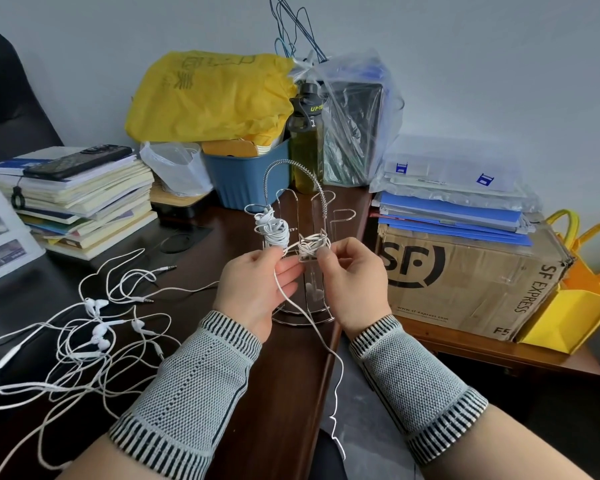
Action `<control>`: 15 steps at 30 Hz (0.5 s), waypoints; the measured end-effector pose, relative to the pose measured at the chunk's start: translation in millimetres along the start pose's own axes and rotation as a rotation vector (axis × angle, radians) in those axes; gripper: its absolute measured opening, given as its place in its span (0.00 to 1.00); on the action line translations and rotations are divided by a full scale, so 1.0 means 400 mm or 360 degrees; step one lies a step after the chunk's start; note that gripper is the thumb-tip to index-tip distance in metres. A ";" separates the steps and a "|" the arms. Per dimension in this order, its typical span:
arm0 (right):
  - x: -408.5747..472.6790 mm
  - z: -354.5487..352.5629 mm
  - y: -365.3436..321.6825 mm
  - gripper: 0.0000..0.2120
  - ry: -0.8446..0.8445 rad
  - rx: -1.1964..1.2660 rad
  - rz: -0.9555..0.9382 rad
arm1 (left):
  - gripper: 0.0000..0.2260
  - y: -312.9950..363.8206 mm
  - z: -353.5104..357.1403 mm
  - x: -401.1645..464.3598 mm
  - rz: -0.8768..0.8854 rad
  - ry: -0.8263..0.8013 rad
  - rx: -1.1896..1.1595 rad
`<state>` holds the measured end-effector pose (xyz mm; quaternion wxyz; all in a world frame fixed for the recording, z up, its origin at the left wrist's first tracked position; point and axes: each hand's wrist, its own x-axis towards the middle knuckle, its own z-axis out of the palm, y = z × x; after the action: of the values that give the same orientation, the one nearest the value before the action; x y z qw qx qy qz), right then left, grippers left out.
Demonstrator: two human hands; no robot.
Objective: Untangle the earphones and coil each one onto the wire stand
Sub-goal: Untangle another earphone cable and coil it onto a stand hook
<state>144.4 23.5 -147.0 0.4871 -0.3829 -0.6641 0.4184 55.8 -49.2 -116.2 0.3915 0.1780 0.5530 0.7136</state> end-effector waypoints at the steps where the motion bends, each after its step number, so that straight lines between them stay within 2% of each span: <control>1: -0.004 -0.002 0.000 0.09 -0.0007 0.0050 0.0009 | 0.06 -0.001 0.000 0.001 -0.0002 0.0014 0.0001; 4: -0.004 0.003 0.009 0.09 0.0045 0.0153 -0.0020 | 0.05 -0.002 0.000 0.002 -0.0008 0.0042 0.0010; 9: 0.003 0.013 0.025 0.15 0.0156 0.0136 -0.0198 | 0.07 -0.011 0.002 0.003 0.0023 0.0089 0.0082; 15: 0.007 0.021 0.037 0.18 0.0202 -0.0091 -0.0518 | 0.14 -0.039 -0.003 0.009 0.0207 0.0123 0.0375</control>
<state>137.2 29.8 -161.5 0.5782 -0.3098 -0.6968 0.2901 58.2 -45.9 -131.7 0.2992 0.2307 0.6349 0.6739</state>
